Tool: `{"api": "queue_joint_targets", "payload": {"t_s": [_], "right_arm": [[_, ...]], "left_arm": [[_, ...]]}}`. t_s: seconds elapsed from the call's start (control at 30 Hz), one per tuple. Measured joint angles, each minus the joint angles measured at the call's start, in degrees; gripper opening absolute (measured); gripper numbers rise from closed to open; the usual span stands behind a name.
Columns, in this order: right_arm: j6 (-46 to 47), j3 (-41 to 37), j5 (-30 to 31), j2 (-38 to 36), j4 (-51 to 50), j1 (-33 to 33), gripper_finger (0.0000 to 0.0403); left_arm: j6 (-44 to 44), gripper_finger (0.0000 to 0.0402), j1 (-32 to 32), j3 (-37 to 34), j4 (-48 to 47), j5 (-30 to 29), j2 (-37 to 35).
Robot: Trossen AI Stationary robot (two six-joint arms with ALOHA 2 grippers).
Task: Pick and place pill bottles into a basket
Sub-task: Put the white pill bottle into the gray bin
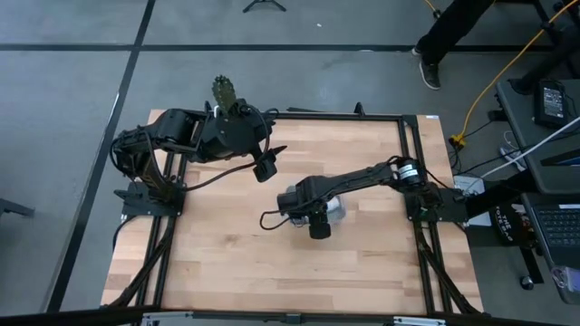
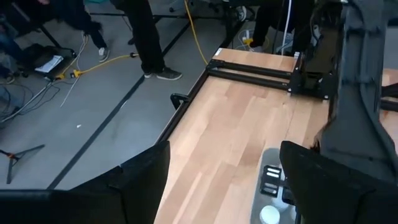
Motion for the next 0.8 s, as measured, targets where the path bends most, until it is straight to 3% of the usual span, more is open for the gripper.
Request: {"api": "queue_joint_targets", "payload": {"t_s": [0.57,0.8], "right_arm": [[-0.60,0.34,0.01,-0.36,0.49,-0.80,0.0136],[-0.70,0.34,0.01,-0.36,0.24,-0.78,0.0218]], "left_arm": [[0.31,0.0296,0.00,0.00,-0.02,0.00,0.00],[0.29,0.0296,0.00,0.02,-0.02,0.01,0.00]]}}
